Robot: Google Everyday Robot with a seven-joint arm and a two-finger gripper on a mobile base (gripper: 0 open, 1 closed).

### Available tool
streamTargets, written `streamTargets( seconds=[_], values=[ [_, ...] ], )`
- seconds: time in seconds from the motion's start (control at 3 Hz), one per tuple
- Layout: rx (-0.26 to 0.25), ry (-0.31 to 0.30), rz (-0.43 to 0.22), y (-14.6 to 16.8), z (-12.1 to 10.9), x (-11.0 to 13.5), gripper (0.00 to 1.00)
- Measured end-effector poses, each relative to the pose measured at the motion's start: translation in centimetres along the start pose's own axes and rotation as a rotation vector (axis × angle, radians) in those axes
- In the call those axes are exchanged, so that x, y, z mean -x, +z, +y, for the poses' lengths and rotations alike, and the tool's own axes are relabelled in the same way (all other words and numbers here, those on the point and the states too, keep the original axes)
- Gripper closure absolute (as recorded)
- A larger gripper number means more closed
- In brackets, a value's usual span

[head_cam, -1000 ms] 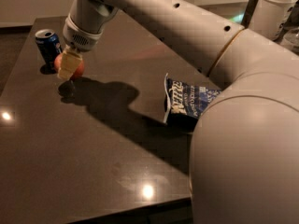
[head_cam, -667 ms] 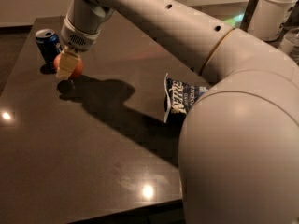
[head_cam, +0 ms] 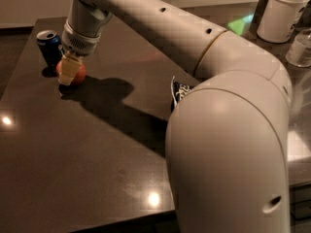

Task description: Move apple near pepsi can

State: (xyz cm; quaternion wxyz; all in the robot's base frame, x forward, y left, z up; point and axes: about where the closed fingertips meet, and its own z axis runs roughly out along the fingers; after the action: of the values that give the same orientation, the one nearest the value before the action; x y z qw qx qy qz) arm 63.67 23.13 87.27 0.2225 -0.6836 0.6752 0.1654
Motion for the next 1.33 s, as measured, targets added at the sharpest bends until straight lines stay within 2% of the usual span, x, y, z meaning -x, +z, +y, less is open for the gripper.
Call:
streamTargets(
  seconds=[1.0,1.33],
  values=[
    [0.015,0.01,0.026,1.1,-0.2,-0.5,0.12],
    [0.005,0.017,0.023,0.9,0.0,-1.3,0.0]
  ],
)
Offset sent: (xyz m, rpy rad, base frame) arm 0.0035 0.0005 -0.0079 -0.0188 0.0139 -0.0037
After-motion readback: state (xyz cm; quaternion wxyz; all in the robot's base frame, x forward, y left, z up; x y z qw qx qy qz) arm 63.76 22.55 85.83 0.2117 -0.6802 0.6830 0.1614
